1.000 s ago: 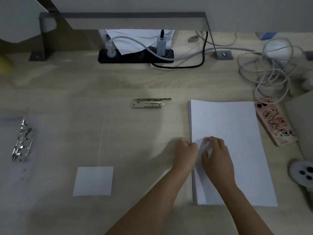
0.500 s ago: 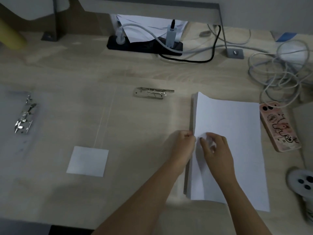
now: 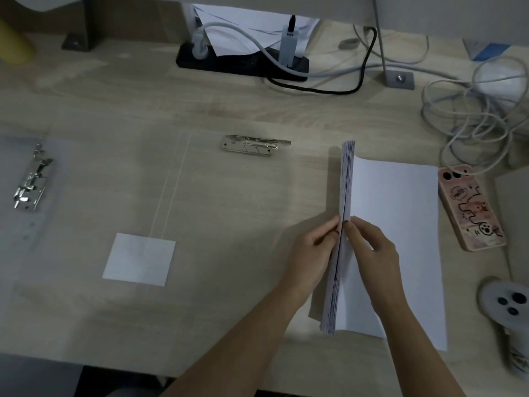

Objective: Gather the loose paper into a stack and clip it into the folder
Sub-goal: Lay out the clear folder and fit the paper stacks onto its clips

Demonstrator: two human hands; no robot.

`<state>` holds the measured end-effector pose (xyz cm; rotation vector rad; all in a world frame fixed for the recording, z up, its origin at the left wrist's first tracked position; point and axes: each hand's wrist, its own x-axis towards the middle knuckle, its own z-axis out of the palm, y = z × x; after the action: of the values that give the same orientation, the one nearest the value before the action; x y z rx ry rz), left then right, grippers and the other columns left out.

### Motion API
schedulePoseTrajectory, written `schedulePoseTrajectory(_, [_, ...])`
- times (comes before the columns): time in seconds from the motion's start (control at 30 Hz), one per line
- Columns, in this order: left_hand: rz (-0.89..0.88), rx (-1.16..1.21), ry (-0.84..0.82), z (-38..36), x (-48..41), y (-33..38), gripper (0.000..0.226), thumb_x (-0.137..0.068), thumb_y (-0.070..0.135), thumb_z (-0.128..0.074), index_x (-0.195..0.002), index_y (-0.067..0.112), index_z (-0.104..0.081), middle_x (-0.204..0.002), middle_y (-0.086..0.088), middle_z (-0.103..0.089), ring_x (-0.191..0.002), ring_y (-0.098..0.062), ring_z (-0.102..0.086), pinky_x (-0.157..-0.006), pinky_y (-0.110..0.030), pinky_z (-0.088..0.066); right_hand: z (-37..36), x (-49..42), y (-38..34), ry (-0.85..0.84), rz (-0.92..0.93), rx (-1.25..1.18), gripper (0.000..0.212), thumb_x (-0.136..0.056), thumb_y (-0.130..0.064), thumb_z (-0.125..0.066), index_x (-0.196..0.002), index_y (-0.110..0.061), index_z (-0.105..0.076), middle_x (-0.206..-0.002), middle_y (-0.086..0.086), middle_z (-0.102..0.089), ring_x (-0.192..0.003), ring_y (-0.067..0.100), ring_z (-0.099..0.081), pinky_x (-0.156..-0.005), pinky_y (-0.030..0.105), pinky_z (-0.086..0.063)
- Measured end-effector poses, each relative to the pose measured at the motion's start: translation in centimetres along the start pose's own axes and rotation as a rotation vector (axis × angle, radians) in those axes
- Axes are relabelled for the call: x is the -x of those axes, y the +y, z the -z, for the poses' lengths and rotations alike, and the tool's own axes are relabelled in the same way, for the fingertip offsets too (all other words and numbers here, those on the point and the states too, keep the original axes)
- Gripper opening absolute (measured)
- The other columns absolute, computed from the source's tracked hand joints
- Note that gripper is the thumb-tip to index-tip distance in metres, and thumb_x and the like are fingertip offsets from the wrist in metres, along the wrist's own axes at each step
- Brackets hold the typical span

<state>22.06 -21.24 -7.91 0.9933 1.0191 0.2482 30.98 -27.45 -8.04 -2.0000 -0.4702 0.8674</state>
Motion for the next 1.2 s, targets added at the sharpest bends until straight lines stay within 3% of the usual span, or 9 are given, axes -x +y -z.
schedulePoseTrajectory(0.3, [-0.021,-0.049,0.006,0.2,0.0,0.0,0.037,-0.097,0.013,-0.043,-0.133,0.018,-0.049,-0.134,0.000,-0.057,-0.122,-0.011,-0.053,-0.108,-0.031,-0.040,-0.3,-0.1,0.2,0.046,0.006,0.002,0.030,-0.092,-0.026,-0.055,-0.120,-0.019,-0.060,-0.123,-0.006,-0.058,-0.110,0.003,-0.051,-0.082,0.003,-0.035])
schedulePoseTrajectory(0.4, [-0.043,-0.098,0.004,0.4,-0.3,-0.5,0.039,-0.097,0.016,-0.042,-0.136,0.020,-0.046,-0.137,0.003,-0.053,-0.124,-0.007,-0.051,-0.108,-0.025,-0.039,-0.4,-0.3,0.5,0.090,-0.001,0.049,0.034,-0.094,-0.026,-0.051,-0.125,-0.014,-0.059,-0.127,-0.001,-0.059,-0.112,0.007,-0.052,-0.092,0.014,-0.038])
schedulePoseTrajectory(0.53, [-0.174,-0.295,0.154,0.1,-0.5,-1.1,0.043,-0.097,0.018,-0.042,-0.141,0.019,-0.037,-0.147,0.007,-0.034,-0.120,0.008,-0.032,-0.091,0.010,-0.021,-0.5,-0.5,0.6,0.119,0.003,0.100,0.033,-0.095,-0.025,-0.047,-0.121,-0.012,-0.062,-0.123,0.004,-0.064,-0.111,0.017,-0.058,-0.098,0.028,-0.045])
schedulePoseTrajectory(0.6, [-0.124,-0.276,0.072,-0.4,-0.7,-1.3,0.046,-0.097,0.030,-0.042,-0.142,0.023,-0.033,-0.140,0.011,-0.038,-0.119,0.006,-0.036,-0.090,0.004,-0.029,-0.5,-0.5,0.6,0.110,0.010,0.113,0.033,-0.096,-0.026,-0.046,-0.121,-0.013,-0.062,-0.122,0.001,-0.063,-0.110,0.012,-0.057,-0.092,0.019,-0.043])
schedulePoseTrajectory(0.67, [0.016,-0.176,-0.047,-0.9,-1.0,-1.4,0.058,-0.090,0.056,-0.041,-0.141,0.029,-0.034,-0.133,0.009,-0.050,-0.119,-0.007,-0.049,-0.100,-0.019,-0.041,-0.5,-0.4,0.5,0.102,0.012,0.118,0.032,-0.096,-0.028,-0.045,-0.121,-0.015,-0.061,-0.120,-0.003,-0.062,-0.109,0.008,-0.055,-0.087,0.012,-0.039])
schedulePoseTrajectory(0.73, [0.066,-0.187,-0.062,-1.2,-1.4,-1.2,0.065,-0.086,0.065,-0.036,-0.139,0.027,-0.036,-0.134,0.009,-0.049,-0.125,-0.013,-0.046,-0.107,-0.033,-0.036,-0.6,-0.3,0.4,0.108,0.006,0.114,0.032,-0.097,-0.031,-0.041,-0.120,-0.019,-0.061,-0.116,-0.008,-0.058,-0.106,0.004,-0.051,-0.079,0.005,-0.034])
schedulePoseTrajectory(0.93, [0.003,-0.294,0.162,-1.2,-2.8,-0.7,0.026,-0.096,0.013,-0.038,-0.121,0.010,-0.041,-0.113,-0.006,-0.054,-0.102,-0.021,-0.055,-0.082,-0.027,-0.043,-0.7,-0.4,0.5,0.116,-0.048,0.133,0.039,-0.099,-0.034,-0.035,-0.126,-0.016,-0.057,-0.128,0.001,-0.057,-0.117,0.014,-0.052,-0.096,0.025,-0.037])
schedulePoseTrajectory(1.1, [-0.085,-0.263,0.117,0.8,-2.2,0.1,0.025,-0.092,0.007,-0.038,-0.116,0.010,-0.045,-0.114,-0.011,-0.058,-0.101,-0.031,-0.057,-0.082,-0.036,-0.045,2.0,-0.4,0.5,0.365,-0.028,0.200,0.041,-0.094,-0.029,-0.048,-0.135,-0.021,-0.044,-0.138,0.006,-0.045,-0.121,0.022,-0.048,-0.100,0.039,-0.042])
schedulePoseTrajectory(1.2, [-0.161,-0.200,0.078,4.2,-0.9,0.6,0.023,-0.093,0.007,-0.040,-0.113,0.015,-0.048,-0.114,-0.006,-0.060,-0.100,-0.021,-0.059,-0.084,-0.032,-0.045,2.7,-0.2,0.0,0.453,-0.161,0.085,0.052,-0.092,-0.027,-0.053,-0.141,-0.019,-0.035,-0.146,0.009,-0.037,-0.130,0.028,-0.041,-0.105,0.045,-0.037])
